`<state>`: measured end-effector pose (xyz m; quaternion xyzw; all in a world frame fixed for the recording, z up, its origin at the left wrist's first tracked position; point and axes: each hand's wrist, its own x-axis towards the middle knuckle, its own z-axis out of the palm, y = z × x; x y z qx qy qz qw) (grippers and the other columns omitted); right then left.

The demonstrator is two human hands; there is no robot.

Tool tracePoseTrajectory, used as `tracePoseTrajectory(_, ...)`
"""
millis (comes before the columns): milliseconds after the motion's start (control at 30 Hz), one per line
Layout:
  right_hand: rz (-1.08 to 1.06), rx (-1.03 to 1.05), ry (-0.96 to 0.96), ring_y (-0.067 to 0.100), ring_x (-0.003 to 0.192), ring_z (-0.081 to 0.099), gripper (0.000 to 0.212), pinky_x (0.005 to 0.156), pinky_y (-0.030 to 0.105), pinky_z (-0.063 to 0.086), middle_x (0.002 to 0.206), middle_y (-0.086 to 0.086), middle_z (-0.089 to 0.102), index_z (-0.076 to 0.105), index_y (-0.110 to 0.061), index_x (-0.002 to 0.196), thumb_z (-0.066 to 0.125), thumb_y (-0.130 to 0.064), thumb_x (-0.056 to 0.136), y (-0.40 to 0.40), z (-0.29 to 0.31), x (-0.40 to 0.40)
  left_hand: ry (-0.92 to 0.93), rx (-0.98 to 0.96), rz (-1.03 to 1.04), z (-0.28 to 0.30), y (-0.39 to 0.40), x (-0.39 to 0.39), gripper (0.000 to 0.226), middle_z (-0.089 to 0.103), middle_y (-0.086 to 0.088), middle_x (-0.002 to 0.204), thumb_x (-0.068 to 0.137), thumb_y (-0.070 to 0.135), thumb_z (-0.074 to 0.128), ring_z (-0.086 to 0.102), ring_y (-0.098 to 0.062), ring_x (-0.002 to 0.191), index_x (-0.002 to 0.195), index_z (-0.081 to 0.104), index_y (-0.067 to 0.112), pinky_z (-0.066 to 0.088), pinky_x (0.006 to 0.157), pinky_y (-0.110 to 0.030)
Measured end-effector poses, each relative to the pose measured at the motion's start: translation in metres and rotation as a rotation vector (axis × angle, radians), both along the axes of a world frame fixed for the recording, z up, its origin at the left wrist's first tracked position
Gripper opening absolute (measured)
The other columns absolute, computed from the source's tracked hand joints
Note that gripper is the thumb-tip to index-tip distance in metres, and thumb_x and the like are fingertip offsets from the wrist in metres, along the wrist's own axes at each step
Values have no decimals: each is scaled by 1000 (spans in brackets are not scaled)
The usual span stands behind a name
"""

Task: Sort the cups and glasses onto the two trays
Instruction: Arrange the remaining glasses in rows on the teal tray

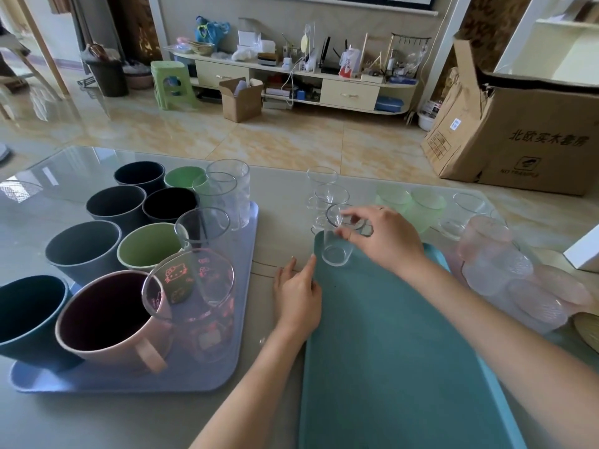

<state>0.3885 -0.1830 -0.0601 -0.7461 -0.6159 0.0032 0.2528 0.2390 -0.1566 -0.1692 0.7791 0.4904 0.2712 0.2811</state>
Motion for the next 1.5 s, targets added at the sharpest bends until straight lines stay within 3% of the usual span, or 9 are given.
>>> tracePoseTrajectory(100,-79,41,38,18,104,51,57,84,34,45,118,4,55,51,-21,126,56,-57,81,24,27,7,32,0,32,2,0,1,53,69,-5,109,92,9,37,21,-17,144,143,36,24,3,118,-33)
tracePoseTrajectory(233,-250,-383,41,35,130,38,101,103,40,37,144,19,36,24,-4,142,56,-70,73,86,47,3,-10,-18,44,3,0,1,54,70,-5,104,91,7,39,20,-15,144,142,38,23,2,117,-31)
tracePoseTrajectory(400,-229,-780,-16,29,124,47,70,96,34,39,145,14,41,42,-4,135,54,-53,86,114,48,-18,-32,-26,31,0,1,1,56,71,-5,93,89,5,39,18,-17,145,143,37,23,1,117,-30)
tracePoseTrajectory(533,-328,-652,76,25,89,60,50,80,29,51,112,14,59,58,-2,105,73,-39,75,122,35,-9,-29,-35,27,-2,2,2,57,71,-6,92,89,6,39,18,-16,144,143,35,24,0,117,-30)
tracePoseTrajectory(767,-525,-424,429,28,82,62,75,74,36,58,119,19,56,43,1,127,77,-36,71,104,45,23,-9,-39,13,-1,2,1,56,71,-5,98,91,8,38,18,-16,145,144,33,23,0,117,-30)
tracePoseTrajectory(1067,-596,-226,496,21,99,61,74,72,31,57,102,9,51,45,-6,122,81,-38,66,24,78,55,-7,-27,-16,-1,0,-2,54,68,-9,114,91,8,36,20,-19,145,143,36,22,6,117,-31)
tracePoseTrajectory(1200,-587,-371,477,14,50,50,77,36,21,44,72,7,48,51,-2,120,84,-39,61,-19,73,43,40,-83,-58,6,-9,-12,60,40,-16,147,89,11,38,14,-23,146,146,29,26,11,116,-28)
tracePoseTrajectory(1333,-502,-418,500,8,29,37,70,30,14,30,60,4,47,55,-4,118,86,-33,61,-51,51,22,112,-127,-87,4,-18,-25,65,16,-16,156,87,19,40,14,-30,145,147,21,34,14,116,-32)
tracePoseTrajectory(1500,-367,-380,512,16,66,64,96,63,29,55,117,7,60,40,-8,137,86,-38,59,-61,27,-9,155,-69,-127,4,-22,-31,65,28,-19,152,87,21,39,11,-24,146,148,19,30,14,117,-31)
